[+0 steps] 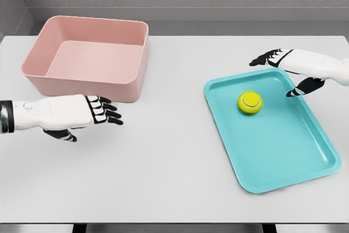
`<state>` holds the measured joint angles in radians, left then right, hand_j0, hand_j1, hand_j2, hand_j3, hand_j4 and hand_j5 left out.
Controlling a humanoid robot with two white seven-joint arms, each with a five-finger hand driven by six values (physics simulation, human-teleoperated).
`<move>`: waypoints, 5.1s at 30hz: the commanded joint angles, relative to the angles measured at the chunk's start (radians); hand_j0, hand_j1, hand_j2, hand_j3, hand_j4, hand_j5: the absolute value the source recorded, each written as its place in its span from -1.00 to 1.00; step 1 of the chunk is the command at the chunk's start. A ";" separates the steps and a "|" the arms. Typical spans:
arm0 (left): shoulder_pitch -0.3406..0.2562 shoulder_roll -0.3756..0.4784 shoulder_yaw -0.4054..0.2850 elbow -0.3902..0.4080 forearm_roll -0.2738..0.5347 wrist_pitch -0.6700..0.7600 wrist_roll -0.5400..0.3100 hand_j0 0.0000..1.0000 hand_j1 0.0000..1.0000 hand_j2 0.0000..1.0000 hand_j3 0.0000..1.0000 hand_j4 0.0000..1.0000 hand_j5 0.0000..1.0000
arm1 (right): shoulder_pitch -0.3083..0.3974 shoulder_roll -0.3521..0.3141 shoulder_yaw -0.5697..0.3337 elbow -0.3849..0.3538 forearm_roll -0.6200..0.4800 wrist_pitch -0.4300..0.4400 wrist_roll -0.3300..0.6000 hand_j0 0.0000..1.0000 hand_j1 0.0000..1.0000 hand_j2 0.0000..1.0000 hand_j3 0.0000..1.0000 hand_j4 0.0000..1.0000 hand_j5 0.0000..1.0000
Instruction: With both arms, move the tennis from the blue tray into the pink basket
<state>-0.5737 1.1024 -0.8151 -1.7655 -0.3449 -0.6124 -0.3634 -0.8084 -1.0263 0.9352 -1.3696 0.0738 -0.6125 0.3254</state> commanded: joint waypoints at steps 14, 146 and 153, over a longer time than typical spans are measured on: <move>-0.011 -0.049 -0.032 0.000 -0.054 0.002 -0.095 1.00 1.00 1.00 1.00 1.00 1.00 | -0.008 0.063 0.045 0.000 0.001 0.053 0.066 1.00 1.00 1.00 1.00 1.00 1.00; -0.061 0.000 -0.087 -0.002 -0.025 0.002 -0.014 1.00 1.00 1.00 1.00 1.00 1.00 | -0.106 0.525 0.235 0.007 0.007 0.002 0.187 0.06 0.06 0.06 0.06 0.06 0.06; -0.068 -0.001 -0.087 -0.002 -0.069 0.002 -0.015 1.00 1.00 1.00 1.00 1.00 1.00 | -0.107 0.548 0.248 0.041 0.007 0.002 0.185 0.06 0.06 0.06 0.06 0.06 0.06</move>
<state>-0.6412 1.1009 -0.9024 -1.7669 -0.4069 -0.6124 -0.3782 -0.9158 -0.4839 1.1813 -1.3353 0.0892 -0.6134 0.5115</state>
